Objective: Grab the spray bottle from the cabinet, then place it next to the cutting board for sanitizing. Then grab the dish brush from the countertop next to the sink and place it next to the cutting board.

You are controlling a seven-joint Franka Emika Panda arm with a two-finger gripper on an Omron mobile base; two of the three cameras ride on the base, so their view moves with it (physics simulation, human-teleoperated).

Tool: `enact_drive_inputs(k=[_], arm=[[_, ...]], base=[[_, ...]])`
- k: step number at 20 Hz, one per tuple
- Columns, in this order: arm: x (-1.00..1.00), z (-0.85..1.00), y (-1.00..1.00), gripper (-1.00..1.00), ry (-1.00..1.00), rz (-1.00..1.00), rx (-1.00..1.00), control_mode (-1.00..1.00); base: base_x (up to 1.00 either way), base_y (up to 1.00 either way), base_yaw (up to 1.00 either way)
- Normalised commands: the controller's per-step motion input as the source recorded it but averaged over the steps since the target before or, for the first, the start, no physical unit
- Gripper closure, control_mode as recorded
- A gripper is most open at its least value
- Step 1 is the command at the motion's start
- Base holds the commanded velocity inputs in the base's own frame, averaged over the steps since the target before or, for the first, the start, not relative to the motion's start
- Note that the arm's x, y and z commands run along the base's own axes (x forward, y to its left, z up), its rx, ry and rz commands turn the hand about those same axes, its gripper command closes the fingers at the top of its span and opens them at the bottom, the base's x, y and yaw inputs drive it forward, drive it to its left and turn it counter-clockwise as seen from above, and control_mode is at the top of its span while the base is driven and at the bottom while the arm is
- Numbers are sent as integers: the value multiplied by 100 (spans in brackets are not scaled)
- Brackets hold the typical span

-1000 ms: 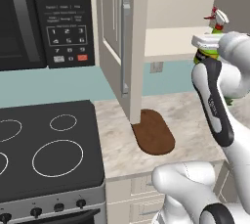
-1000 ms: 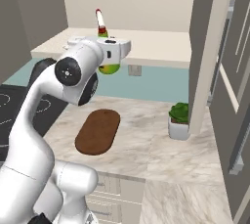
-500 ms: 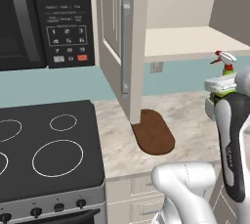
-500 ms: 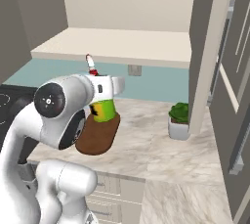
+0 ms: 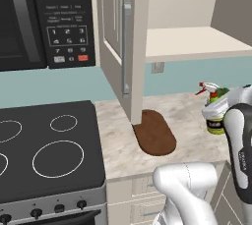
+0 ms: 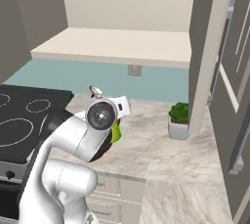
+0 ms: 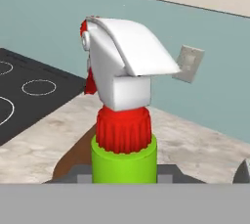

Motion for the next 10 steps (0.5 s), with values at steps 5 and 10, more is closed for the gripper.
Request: enact_drive_inputs(k=[5,10], arm=[[100,-100,0,100,12,22,5,-100],[95,-100,-2,100,1,19,8,-100]], base=[[0,0,0],[0,0,0]])
